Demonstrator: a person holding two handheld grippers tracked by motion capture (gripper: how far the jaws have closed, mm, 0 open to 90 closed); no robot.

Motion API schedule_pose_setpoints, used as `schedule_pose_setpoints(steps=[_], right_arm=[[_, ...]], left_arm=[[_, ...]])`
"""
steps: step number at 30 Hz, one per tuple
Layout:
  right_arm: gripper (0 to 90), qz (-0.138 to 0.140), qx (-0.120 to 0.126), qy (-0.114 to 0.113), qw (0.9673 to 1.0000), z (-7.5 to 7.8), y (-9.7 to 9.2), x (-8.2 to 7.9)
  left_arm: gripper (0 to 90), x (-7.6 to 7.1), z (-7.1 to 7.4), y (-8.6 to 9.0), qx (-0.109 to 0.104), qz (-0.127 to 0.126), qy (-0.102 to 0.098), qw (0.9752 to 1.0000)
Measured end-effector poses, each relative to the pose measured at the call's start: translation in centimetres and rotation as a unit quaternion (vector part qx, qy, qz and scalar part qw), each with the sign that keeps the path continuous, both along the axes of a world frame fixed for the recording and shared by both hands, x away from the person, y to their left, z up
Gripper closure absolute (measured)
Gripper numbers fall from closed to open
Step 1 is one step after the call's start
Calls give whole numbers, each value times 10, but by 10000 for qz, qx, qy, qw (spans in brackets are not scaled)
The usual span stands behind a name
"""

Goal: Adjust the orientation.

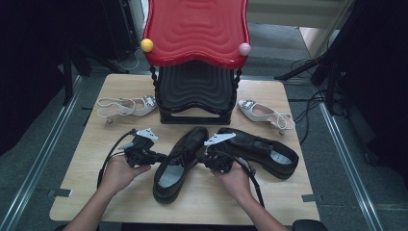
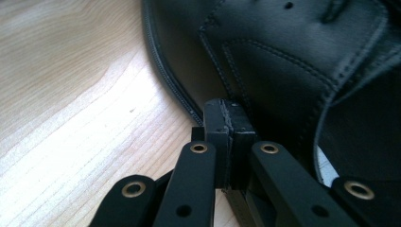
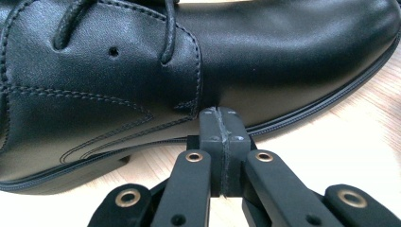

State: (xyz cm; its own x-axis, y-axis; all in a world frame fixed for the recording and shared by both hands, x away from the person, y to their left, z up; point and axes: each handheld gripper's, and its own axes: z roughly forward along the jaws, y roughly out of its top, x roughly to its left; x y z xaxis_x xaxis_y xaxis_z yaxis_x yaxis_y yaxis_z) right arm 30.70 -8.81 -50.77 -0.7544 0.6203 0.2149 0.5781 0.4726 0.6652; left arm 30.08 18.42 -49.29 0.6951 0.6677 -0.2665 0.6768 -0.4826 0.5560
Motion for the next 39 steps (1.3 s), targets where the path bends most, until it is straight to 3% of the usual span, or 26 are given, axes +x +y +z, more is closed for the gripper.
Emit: schedule_pose_setpoints(steps=[4, 6, 9, 15, 21, 27, 32, 39], right_arm=[[900, -32, 29, 68, 10000, 1, -1, -2], [900, -42, 141, 239, 9996, 2, -3, -4], [900, 11, 189, 321, 9993, 4, -4, -8], [900, 47, 92, 196, 9998, 6, -4, -10], [900, -83, 9, 139, 9999, 7, -12, -9], [900, -208, -61, 79, 9997, 8, -18, -5], [900, -325, -82, 103, 9994, 9, -24, -1], [900, -441, -141, 26, 9989, 9, -31, 4]], left_arm=[[900, 6, -9, 1, -88, 48, 286, 9995], [900, 7, -10, 2, -160, 26, 308, 9994], [900, 7, -12, 2, -361, 92, 434, 9984], [900, 5, -13, -3, -427, 87, 474, 9979], [900, 2, -13, -14, -340, -37, 386, 9987], [900, -1, -15, -25, -449, -66, 403, 9982], [900, -3, -17, -31, -593, 58, 442, 9972], [900, -8, -18, -46, -657, -73, 460, 9968]])
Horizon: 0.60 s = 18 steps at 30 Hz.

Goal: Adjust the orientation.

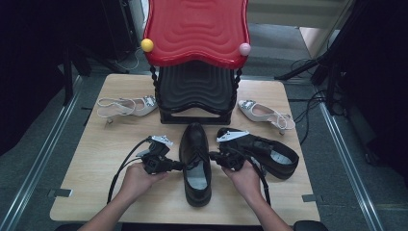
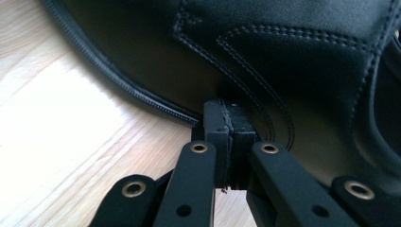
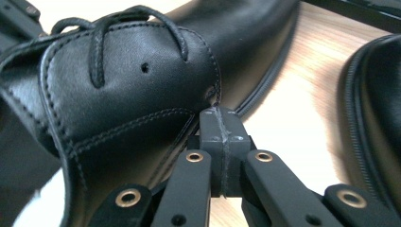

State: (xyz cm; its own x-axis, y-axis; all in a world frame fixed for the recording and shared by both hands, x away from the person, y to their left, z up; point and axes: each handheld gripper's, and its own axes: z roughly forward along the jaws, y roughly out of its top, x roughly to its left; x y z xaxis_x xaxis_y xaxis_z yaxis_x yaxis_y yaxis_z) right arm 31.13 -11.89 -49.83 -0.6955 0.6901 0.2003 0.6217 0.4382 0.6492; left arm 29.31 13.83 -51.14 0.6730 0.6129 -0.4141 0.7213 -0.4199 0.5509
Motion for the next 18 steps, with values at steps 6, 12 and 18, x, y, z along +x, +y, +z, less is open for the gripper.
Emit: schedule_pose_setpoints(steps=[6, 12, 18], right_arm=[[900, -117, -78, -89, 9999, 1, -5, 5], [900, -90, -133, -143, 9998, 1, -11, 8], [847, -122, 156, -84, 9998, 12, -20, 2]], left_arm=[[900, 1, -4, -9, -213, 200, 54, 9996], [864, 3, -2, -4, -239, 152, 107, 9995], [657, 3, 12, 9, -365, 222, -159, 9990]])
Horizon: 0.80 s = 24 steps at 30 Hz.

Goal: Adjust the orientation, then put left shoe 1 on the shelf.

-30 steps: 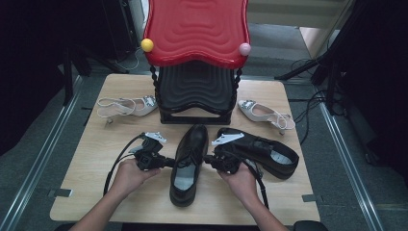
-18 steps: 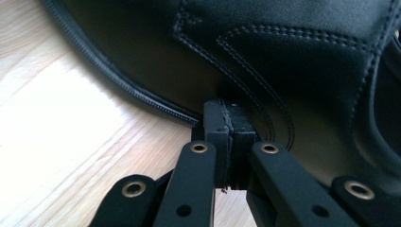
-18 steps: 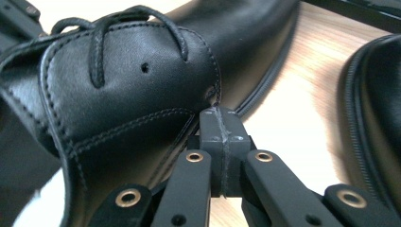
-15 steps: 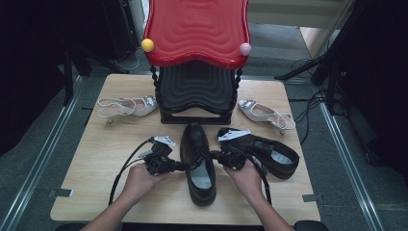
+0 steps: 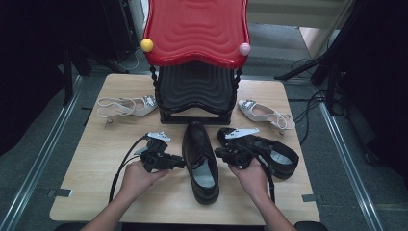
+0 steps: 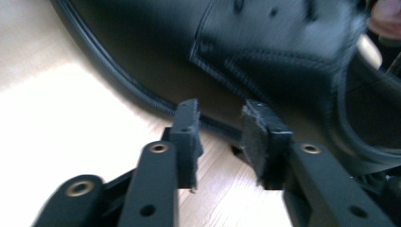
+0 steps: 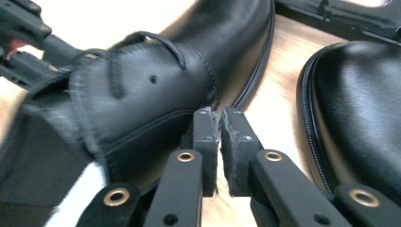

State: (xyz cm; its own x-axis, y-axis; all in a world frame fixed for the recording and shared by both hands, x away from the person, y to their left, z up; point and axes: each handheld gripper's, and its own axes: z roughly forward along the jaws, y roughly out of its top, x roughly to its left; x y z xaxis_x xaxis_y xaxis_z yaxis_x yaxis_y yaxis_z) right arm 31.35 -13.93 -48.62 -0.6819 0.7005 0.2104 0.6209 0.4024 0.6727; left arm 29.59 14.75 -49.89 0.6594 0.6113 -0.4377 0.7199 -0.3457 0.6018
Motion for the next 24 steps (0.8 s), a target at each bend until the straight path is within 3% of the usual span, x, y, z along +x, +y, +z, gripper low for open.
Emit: schedule_pose_setpoints(steps=[2, 7, 10, 14, 17, 21, 24], right_arm=[[823, -5, 72, -22, 10000, 5, -3, -3], [752, 52, 223, 30, 9997, 14, -12, -10], [730, 68, 303, 105, 9995, 18, -16, -11], [674, 2, 368, 188, 9991, 22, -18, -15], [660, 39, 384, 275, 9989, 26, -18, -19], [653, 86, 395, 284, 9988, 32, -15, -28], [645, 116, 422, 359, 9984, 36, -12, -33]], left_arm=[[631, 0, 4, 3, -85, -9, -3, 10000], [551, 1, 14, 10, 146, -22, -296, 9995], [553, 4, 18, 15, 48, -46, -284, 9996], [611, 6, 27, 16, 43, -203, -335, 9992], [717, 6, 40, 17, 16, -282, -523, 9982], [879, 13, 50, 21, -45, -342, -401, 9986], [900, 18, 59, 24, -40, -374, -487, 9981]])
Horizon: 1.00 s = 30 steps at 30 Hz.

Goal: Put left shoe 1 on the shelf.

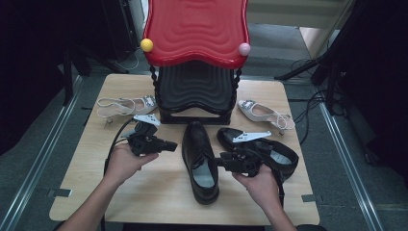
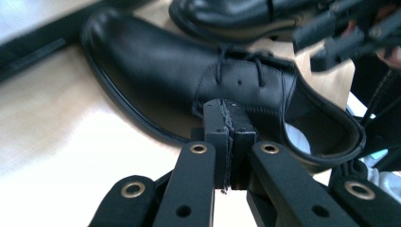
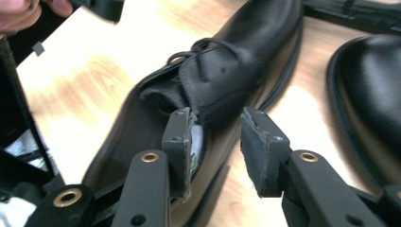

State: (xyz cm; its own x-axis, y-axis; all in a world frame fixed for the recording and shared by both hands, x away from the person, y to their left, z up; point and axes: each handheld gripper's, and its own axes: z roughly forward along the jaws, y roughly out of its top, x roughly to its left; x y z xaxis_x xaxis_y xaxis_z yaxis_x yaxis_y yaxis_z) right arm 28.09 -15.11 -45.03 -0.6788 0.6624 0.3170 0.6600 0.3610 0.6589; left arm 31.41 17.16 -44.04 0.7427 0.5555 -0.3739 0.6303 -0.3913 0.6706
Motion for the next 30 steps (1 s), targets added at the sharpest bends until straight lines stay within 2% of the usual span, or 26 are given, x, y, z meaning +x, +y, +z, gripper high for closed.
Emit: schedule_pose_setpoints(steps=[3, 5, 10, 11, 13, 15, 18, 20, 22, 27, 29, 30], right_arm=[[621, 104, -22, 7, 9999, 2, 5, -5], [612, 209, -104, -130, 9996, 3, 10, -8], [620, 382, -103, -32, 9992, 6, 20, -15], [627, 410, -75, -19, 9991, 8, 22, -17], [644, 474, -19, -6, 9989, 9, 25, -20], [678, 579, -13, 35, 9983, 6, 31, -20], [698, 672, -26, 251, 9974, 0, 38, -20], [696, 724, -51, 315, 9969, -1, 44, -21], [683, 762, -90, 367, 9964, -3, 50, -22], [650, 763, -157, 520, 9956, -5, 59, -22], [637, 767, -206, 550, 9953, -5, 62, -22], [632, 765, -233, 561, 9952, -4, 63, -21]], left_arm=[[900, 4, 10, 2, -107, -42, -88, 9999], [900, 5, 15, 1, -58, -83, -216, 9997], [900, 11, 23, 0, -132, -50, -187, 9997], [900, 12, 27, -1, -114, -84, -168, 9998], [900, 13, 35, -2, 4, -98, -281, 9996], [900, 16, 44, -3, -28, -110, -360, 9993], [900, 23, 57, -3, -27, -133, -490, 9987], [892, 28, 65, -3, -82, -181, -496, 9986], [881, 34, 71, -4, -251, -323, -416, 9983], [900, 41, 91, -8, -178, -476, -604, 9969], [900, 45, 103, -9, -91, -528, -751, 9957], [900, 48, 107, -8, -121, -533, -760, 9956]])
